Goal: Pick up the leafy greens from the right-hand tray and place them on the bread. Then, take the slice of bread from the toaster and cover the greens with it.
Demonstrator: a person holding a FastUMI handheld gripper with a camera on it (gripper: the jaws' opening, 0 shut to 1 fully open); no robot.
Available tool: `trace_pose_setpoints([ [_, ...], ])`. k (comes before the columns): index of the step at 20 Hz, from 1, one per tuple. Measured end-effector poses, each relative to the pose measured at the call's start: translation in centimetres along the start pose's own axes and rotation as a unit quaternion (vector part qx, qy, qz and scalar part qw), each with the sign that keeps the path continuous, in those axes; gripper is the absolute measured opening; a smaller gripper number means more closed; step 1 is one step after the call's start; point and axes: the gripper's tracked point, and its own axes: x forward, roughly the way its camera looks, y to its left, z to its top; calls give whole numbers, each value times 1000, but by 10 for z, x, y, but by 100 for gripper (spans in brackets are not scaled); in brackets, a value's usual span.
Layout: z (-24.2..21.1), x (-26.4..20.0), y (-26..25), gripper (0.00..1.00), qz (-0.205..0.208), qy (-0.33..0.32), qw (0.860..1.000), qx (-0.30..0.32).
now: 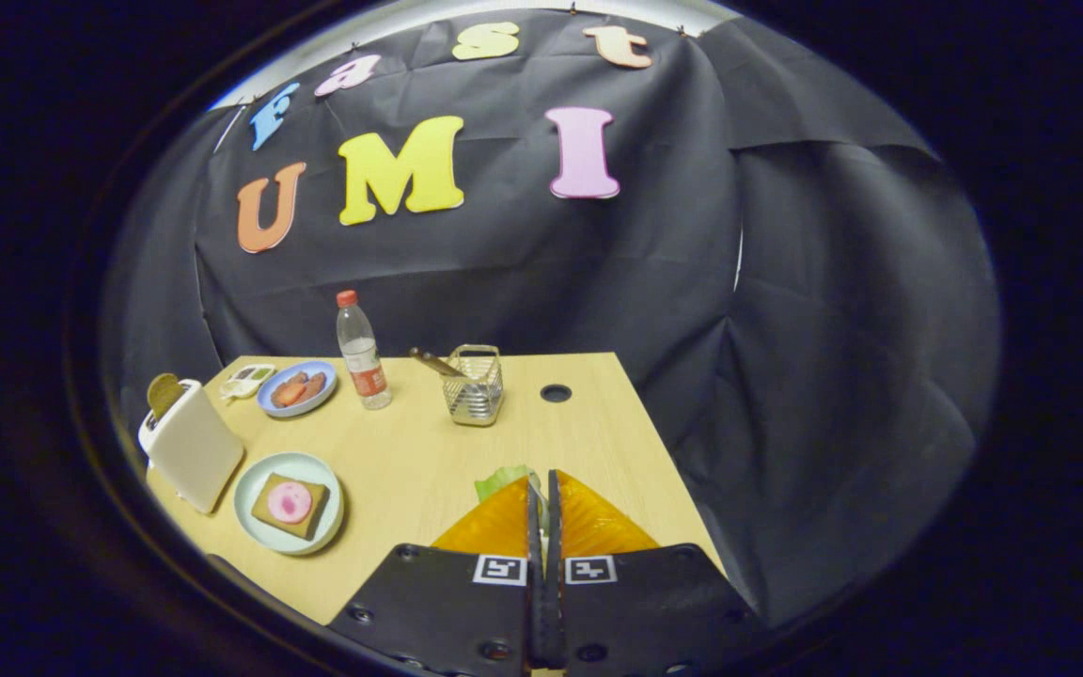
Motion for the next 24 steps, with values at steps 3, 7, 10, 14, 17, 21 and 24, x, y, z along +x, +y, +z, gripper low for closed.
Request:
trace_pose_setpoints([
  [3, 20, -18, 41, 0, -17, -18, 1000, -13],
  [7, 31, -33, 125, 0, -11, -26, 1000, -10],
  [10, 25, -35, 197, 0, 14, -23, 1000, -7],
  [14, 5, -28, 289, 0, 62, -3, 998, 4],
  [17, -9, -19, 338, 0, 90, 15, 996, 14],
  [21, -24, -6, 368, 0, 105, 37, 993, 38],
  [24, -39, 9, 369, 0, 102, 53, 992, 52],
])
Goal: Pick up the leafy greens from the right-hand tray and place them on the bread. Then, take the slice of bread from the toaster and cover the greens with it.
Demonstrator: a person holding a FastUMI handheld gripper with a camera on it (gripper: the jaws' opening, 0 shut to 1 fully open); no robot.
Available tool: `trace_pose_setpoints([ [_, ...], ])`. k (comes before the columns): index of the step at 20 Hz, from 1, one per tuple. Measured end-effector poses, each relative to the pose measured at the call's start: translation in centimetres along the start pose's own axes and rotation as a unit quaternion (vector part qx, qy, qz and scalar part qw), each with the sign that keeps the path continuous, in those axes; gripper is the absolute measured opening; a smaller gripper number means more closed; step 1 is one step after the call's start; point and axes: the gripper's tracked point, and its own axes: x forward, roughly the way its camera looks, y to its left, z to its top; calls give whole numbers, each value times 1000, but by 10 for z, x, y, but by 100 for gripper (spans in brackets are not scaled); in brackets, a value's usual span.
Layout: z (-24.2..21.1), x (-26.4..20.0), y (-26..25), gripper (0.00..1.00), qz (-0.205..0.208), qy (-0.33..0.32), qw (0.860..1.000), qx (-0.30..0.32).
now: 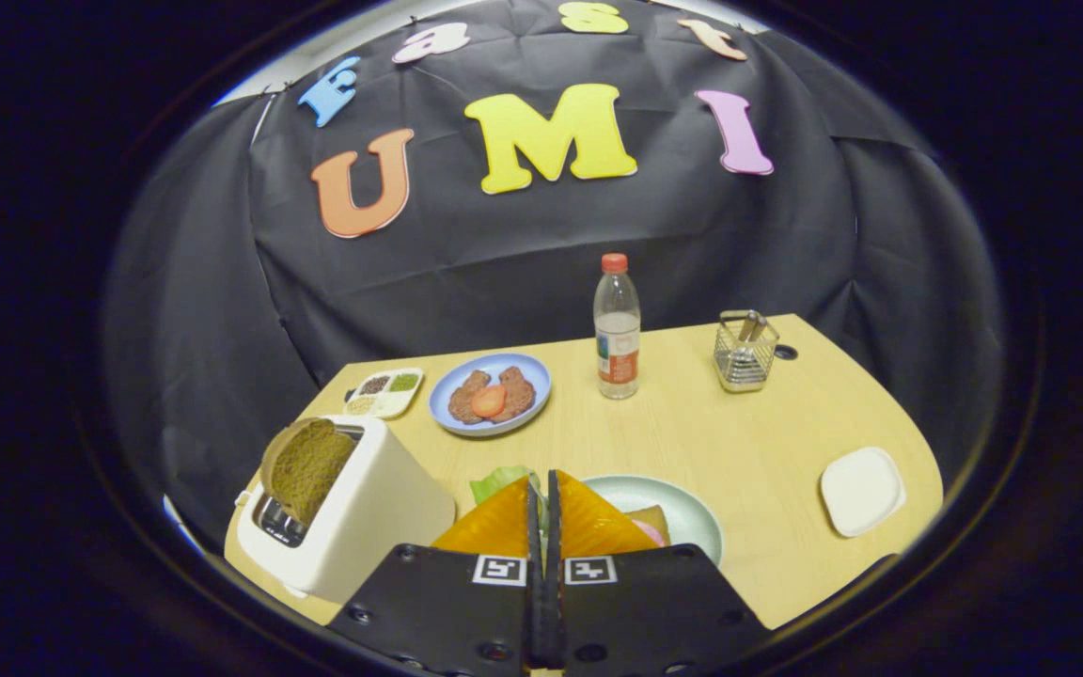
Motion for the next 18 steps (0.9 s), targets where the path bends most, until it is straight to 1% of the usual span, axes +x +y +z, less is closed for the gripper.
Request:
trace_pose_setpoints([
  [6, -20, 19, -33, 1, -17, 22, 1000, 10],
  [7, -22, 22, -39, 4, -19, 26, 999, 9],
  [8, -23, 23, -43, 10, -19, 28, 999, 9],
  [9, -24, 24, -49, 11, -26, 27, 999, 4],
  [11, -19, 23, -63, 22, -37, 19, 999, -3],
  [12, -19, 21, -68, 33, -43, 17, 999, -7],
  [13, -15, 18, -72, 33, -43, 13, 999, -7],
  [16, -2, 10, -79, 69, -48, -10, 998, -26],
  [18, 9, 0, -82, 92, -53, -26, 998, -28],
])
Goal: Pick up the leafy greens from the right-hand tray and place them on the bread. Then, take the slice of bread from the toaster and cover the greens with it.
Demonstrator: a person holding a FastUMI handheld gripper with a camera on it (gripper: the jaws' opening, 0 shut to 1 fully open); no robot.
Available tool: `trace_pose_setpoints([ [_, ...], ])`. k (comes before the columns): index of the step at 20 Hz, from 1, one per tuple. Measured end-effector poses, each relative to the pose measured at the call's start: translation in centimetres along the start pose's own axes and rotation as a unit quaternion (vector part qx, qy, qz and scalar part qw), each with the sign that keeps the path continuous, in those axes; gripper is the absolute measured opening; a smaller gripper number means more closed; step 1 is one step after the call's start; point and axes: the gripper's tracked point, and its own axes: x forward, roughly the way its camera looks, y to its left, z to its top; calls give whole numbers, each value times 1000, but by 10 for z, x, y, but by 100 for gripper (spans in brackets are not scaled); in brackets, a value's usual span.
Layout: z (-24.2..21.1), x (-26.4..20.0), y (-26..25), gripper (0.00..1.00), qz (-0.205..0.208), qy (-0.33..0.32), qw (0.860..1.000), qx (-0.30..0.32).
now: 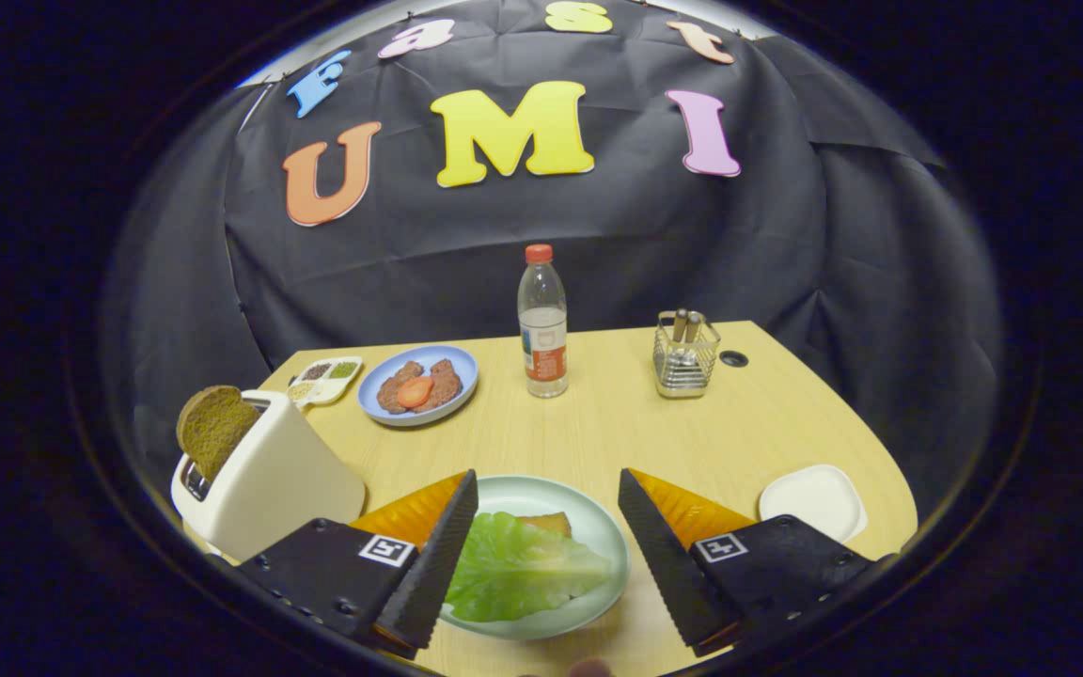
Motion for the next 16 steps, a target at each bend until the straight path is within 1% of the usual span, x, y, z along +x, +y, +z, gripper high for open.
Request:
trace_pose_setpoints([
  [2, 17, -16, -1, 98, 2, -25, 1000, 0],
  [8, 77, -76, -2, 96, 2, -102, 994, -34],
  [11, 100, -103, 12, 96, 12, -131, 990, -50],
  [14, 110, -122, 46, 96, 41, -141, 988, -51],
  [16, 104, -125, 74, 96, 65, -130, 988, -51],
])
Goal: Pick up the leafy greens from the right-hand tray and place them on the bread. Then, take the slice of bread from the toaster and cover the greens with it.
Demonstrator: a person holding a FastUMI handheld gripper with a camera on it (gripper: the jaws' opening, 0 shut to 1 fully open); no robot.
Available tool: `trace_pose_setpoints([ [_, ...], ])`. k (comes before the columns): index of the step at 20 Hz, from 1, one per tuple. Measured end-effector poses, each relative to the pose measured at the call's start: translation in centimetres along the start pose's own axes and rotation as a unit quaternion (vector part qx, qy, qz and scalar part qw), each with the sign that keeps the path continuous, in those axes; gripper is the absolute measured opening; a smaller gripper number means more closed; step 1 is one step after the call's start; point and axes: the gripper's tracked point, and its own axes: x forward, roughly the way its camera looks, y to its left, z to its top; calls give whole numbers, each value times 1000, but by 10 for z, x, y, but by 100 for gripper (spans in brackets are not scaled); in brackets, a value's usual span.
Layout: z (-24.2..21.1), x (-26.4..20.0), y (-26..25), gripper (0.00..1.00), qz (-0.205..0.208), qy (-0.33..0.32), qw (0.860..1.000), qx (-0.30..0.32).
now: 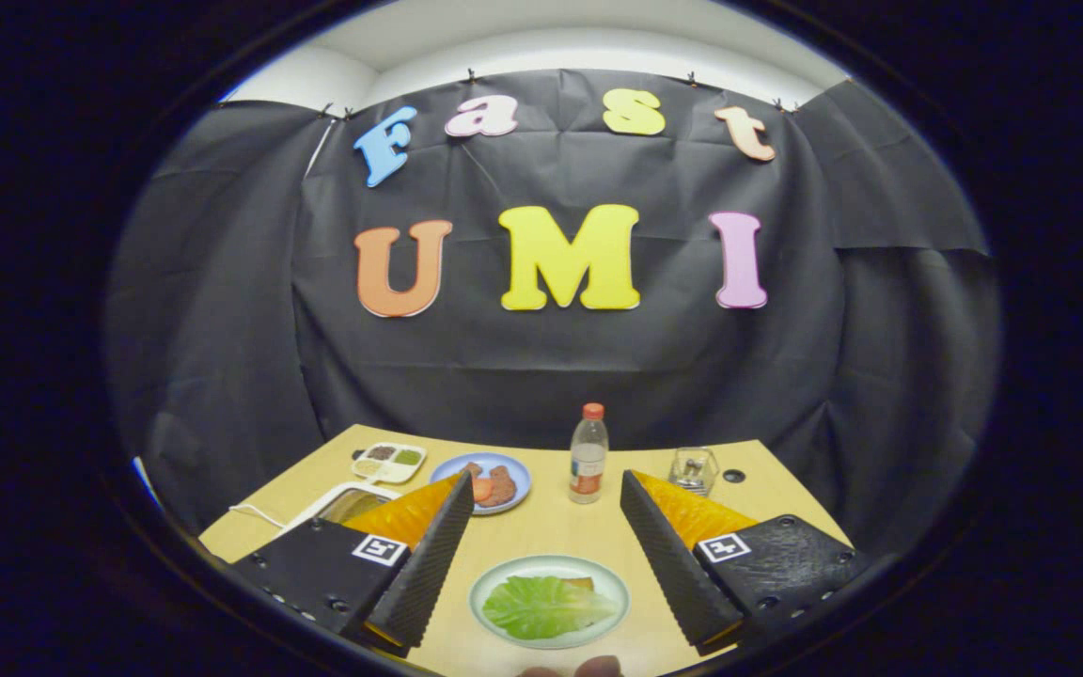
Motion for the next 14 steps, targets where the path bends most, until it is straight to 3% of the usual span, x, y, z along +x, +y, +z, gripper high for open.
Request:
trace_pose_setpoints([
  [8, -24, 14, 127, 96, 74, 42, 996, 12],
  [14, -56, 43, 176, 96, 67, 76, 994, 28],
])
